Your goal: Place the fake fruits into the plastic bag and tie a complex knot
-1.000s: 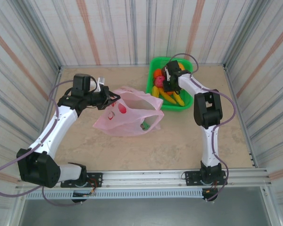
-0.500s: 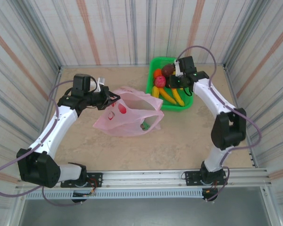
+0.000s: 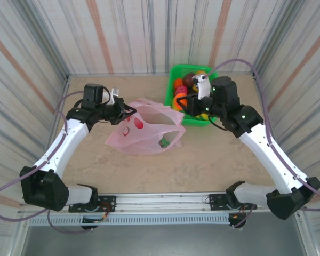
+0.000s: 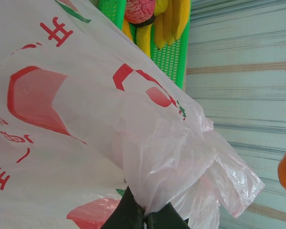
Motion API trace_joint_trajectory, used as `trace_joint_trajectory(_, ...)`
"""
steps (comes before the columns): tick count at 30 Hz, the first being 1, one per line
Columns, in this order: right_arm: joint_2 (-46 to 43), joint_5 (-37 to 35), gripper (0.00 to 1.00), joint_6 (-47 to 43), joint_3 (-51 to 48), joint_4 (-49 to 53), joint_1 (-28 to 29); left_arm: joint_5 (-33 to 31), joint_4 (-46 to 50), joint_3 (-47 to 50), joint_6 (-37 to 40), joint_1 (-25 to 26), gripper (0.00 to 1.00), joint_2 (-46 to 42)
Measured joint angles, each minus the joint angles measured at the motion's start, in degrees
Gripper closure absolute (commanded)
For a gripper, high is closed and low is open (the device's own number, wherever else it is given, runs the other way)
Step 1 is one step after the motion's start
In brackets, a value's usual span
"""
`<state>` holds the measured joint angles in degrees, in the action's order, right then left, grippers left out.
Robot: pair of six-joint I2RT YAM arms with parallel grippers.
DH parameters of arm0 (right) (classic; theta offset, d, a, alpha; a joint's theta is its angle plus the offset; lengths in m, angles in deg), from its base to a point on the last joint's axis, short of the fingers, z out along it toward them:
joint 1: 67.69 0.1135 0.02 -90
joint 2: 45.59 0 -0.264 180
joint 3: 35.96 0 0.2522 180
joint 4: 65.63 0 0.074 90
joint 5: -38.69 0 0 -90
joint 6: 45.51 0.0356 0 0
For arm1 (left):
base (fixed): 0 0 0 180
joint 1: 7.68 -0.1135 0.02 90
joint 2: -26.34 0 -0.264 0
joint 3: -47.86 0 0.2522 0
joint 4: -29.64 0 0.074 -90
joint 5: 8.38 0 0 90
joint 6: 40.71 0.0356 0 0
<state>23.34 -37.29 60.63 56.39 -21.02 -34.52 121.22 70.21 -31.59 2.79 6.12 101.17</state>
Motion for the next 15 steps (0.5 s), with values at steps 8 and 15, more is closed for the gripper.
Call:
trace_joint_trajectory(8,10.0,0.7,0.57,0.6,3.4,-1.2,13.2,0.0,0.0,0.0,0.2,0.0,1.0,0.0)
trace_joint_trajectory(15,18.0,-2.1,0.57,-0.2,4.6,-1.7,14.9,0.9,2.6,-0.2,2.4,-0.2,1.0,-0.6)
